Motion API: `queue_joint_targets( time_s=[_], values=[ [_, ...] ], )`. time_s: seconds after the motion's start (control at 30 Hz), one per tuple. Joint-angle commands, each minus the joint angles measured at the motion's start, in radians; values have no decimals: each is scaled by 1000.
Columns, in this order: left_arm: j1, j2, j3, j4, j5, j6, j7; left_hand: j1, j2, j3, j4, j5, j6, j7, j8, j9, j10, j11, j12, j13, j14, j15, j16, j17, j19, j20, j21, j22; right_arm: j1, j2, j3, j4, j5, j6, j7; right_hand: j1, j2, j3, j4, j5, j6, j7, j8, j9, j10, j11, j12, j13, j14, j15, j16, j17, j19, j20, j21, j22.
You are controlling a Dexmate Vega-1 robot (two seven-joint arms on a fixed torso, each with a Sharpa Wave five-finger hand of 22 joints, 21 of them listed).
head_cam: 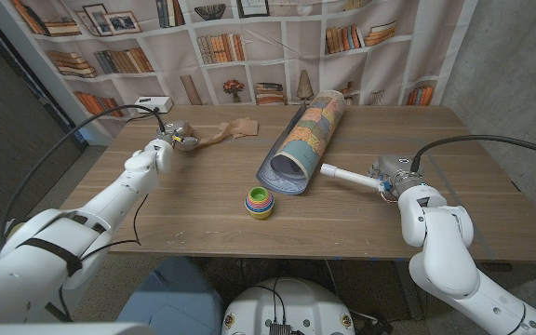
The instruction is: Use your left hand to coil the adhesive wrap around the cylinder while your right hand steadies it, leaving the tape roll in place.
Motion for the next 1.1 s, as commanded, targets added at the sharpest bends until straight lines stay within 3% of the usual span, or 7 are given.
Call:
queue_joint_targets(
  time_s=[0.03, 0.33, 0.5, 0.67, 0.8, 0.93, 1.1],
  values=[
    [15, -8, 6, -5, -12, -20, -1, 48, 10, 32, -4, 14, 82, -25, 25, 6, 91, -23, 25, 22, 79, -89, 9, 5, 42, -50, 31, 5, -11, -10, 11, -5, 22, -4, -20, -1, 12, 114, 2, 6, 13, 0, 3, 6, 61, -55, 2, 4, 152, -273, 3, 2, -8, -93, 6, 5],
    [42, -16, -2, -25, -20, -20, 36, 206, 61, 133, -19, 42, 292, -76, 95, 29, 288, -135, 84, 49, 305, -215, 74, 24, 133, -129, 133, 30, -18, -27, 15, -10, 46, -11, -37, -2, 11, 115, 1, 6, 14, 0, 2, 7, 65, -56, -1, 2, 154, -273, 4, 3, -10, -93, 8, 5],
    [62, -20, -8, -53, -14, 13, 44, 346, 53, 122, -16, 35, 362, -123, 149, 92, 361, -159, 162, 119, 418, -267, 171, 122, 104, -137, 241, 119, -21, -39, 17, -14, 61, -19, -50, -2, 11, 116, 2, 6, 13, 0, 2, 7, 63, -55, -2, 4, 154, -273, 4, 2, -11, -93, 9, 5],
    [70, -12, 5, -71, 26, 45, 64, 268, 14, 67, 43, 24, 306, -148, 161, 151, 297, -173, 184, 180, 308, -196, 95, 114, 48, -87, 295, 140, -21, -52, 16, -18, 73, -27, -56, -2, 10, 117, 2, 6, 13, -1, 1, 7, 65, -55, -2, 6, 154, -273, 5, 4, -12, -92, 11, 5],
    [75, -10, 7, -82, 49, 67, 76, 203, -19, 40, 36, 31, 174, -162, 111, 165, 136, -168, 118, 182, 132, -67, -6, 79, -63, -20, 298, 126, -20, -62, 15, -22, 87, -31, -64, -2, 10, 117, 1, 6, 13, -1, 1, 8, 65, -55, -2, 8, 154, -273, 5, 4, -13, -92, 12, 5],
    [75, -10, 5, -91, 59, 87, 51, 166, -40, 23, 33, 32, 79, -165, 58, 155, 41, -126, 58, 161, 43, 43, -30, 57, -106, 21, 295, 103, -17, -70, 11, -24, 97, -36, -70, -2, 10, 118, 1, 6, 15, -2, 1, 8, 65, -55, -4, 6, 154, -273, 5, 3, -14, -92, 13, 5],
    [64, -11, 13, -88, 75, 110, 6, 160, -45, 22, 30, 33, 56, -161, 44, 152, 20, -111, 42, 155, 17, 65, -35, 48, -110, 29, 296, 95, -11, -79, 2, -26, 99, -47, -69, -3, 9, 119, 1, 6, 17, -2, 2, 9, 66, -55, -5, 8, 154, -273, 4, 3, -15, -92, 14, 5]
  ],
)
